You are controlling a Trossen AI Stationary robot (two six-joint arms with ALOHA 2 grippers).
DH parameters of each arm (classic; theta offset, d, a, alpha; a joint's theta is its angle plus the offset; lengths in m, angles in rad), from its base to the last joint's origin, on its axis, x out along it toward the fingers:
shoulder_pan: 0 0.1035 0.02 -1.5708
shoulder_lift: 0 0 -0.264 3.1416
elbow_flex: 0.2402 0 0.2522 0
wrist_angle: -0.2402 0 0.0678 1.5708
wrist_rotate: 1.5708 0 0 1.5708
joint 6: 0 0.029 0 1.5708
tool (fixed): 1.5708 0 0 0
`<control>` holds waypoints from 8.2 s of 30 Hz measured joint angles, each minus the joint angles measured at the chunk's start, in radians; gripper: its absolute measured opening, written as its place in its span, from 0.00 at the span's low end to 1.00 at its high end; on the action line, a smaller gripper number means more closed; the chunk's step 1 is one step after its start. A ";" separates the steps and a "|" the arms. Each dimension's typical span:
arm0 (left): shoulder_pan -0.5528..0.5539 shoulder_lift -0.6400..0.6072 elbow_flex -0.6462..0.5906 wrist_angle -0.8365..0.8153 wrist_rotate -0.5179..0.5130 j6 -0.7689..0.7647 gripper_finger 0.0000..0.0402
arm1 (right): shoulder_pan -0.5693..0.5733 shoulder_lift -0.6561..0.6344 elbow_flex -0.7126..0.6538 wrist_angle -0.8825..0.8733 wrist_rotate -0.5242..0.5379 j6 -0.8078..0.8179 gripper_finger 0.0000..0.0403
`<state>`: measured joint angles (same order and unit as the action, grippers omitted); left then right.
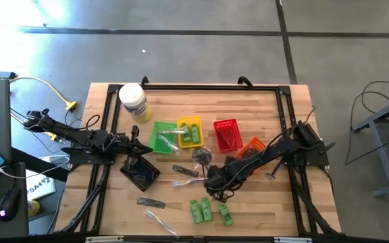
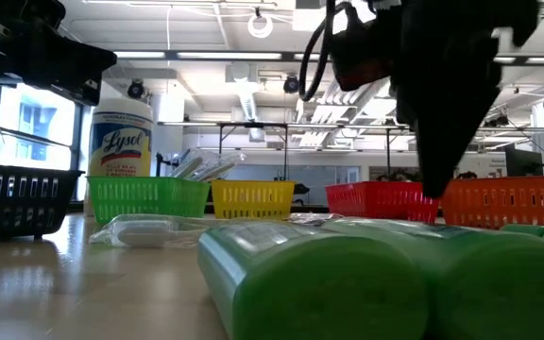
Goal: Pick & Place Travel size toiletries
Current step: Put the top right black comb into the red basket
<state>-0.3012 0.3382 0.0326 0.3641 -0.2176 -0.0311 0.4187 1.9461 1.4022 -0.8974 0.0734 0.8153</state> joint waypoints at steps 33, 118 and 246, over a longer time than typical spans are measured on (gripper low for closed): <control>0.000 -0.001 0.000 0.033 0.047 0.005 0.00 | -0.062 0.004 -0.179 0.199 -0.159 0.143 0.35; 0.000 0.000 0.000 0.031 -0.102 0.051 0.00 | -0.230 -0.458 -0.180 -0.138 0.205 -0.122 0.01; 0.000 0.000 0.000 0.036 -0.080 -0.005 0.00 | -0.477 -1.110 -0.907 0.686 -0.021 -0.433 0.01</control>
<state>-0.3012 0.3378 0.0326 0.4003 -0.2974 -0.0357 -0.0587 0.8362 0.4954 -0.2119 0.0527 0.3826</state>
